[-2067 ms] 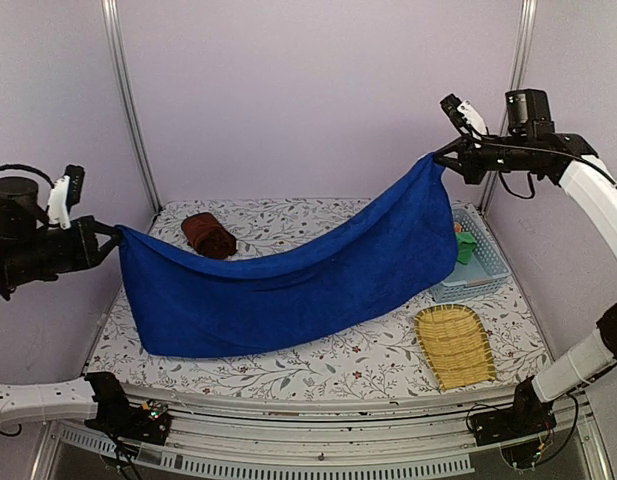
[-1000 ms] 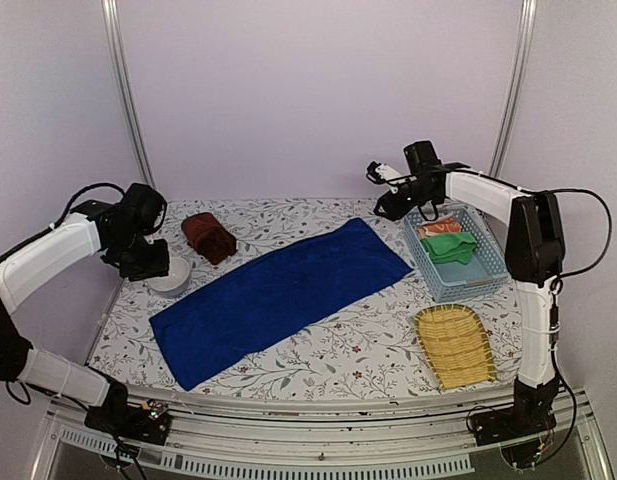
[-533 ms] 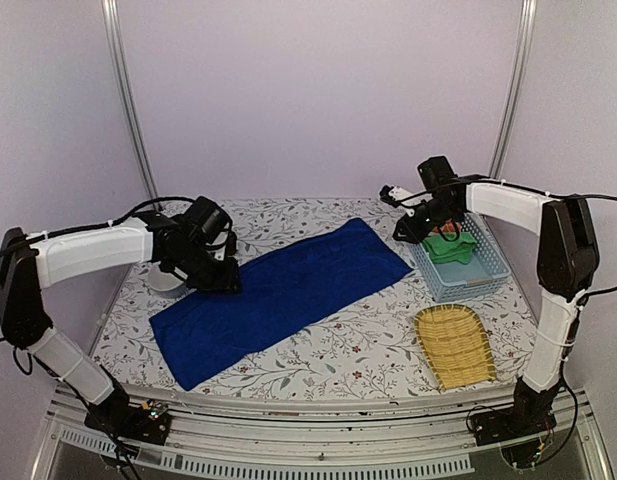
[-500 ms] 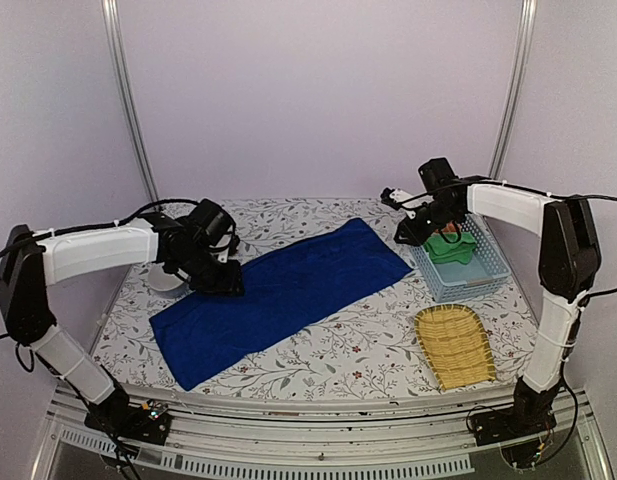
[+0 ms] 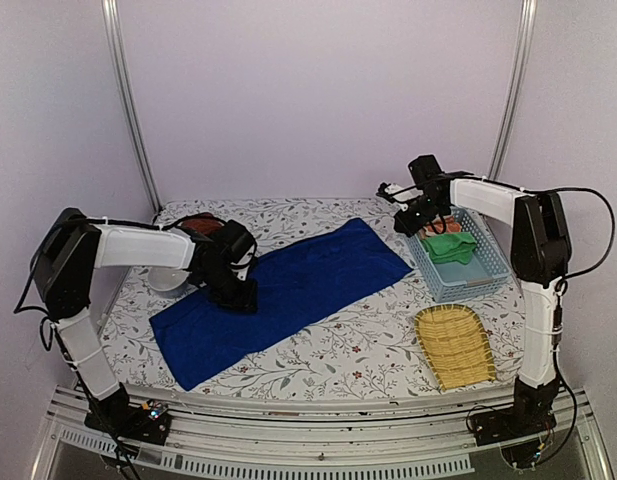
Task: Roll the towels
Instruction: Move the bin to the corner of the board, then adjust the towel at the center of the board, then smooth out the towel at the center of the board.
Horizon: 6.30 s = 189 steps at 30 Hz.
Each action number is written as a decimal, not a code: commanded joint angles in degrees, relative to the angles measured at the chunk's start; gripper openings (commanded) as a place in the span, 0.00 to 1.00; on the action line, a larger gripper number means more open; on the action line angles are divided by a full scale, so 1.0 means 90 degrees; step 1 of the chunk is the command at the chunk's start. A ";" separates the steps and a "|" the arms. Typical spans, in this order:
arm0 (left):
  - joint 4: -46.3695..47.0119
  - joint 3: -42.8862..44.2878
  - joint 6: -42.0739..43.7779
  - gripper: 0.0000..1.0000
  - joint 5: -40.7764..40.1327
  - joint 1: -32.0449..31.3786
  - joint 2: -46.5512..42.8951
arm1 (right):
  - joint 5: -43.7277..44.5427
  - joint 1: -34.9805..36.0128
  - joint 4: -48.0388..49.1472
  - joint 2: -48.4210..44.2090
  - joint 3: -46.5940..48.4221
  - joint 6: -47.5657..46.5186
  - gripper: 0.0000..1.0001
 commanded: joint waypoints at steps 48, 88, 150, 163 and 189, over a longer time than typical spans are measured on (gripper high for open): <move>0.0280 0.0370 0.0038 0.36 0.0218 -0.0513 -0.0026 | 0.0948 -0.1735 -0.0599 -0.2455 -0.3485 -0.0407 0.08; -0.2122 -0.2396 -0.1967 0.08 0.0002 -0.0689 -0.2348 | 0.0059 -0.0172 -0.0353 0.0302 -0.1234 -0.0936 0.10; -0.2384 -0.0286 0.0883 0.47 -0.1160 0.0723 -0.0892 | 0.0071 -0.0731 -0.0905 -0.1955 -0.2047 -0.1215 0.26; -0.1579 -0.0434 0.1346 0.44 -0.2042 0.0687 -0.0271 | -0.0091 -0.0398 -0.0539 -0.0400 -0.0663 -0.0834 0.26; -0.1383 0.0108 0.1582 0.24 -0.3339 0.0961 0.0346 | -0.0313 -0.0349 -0.0375 -0.0362 -0.0950 -0.0587 0.25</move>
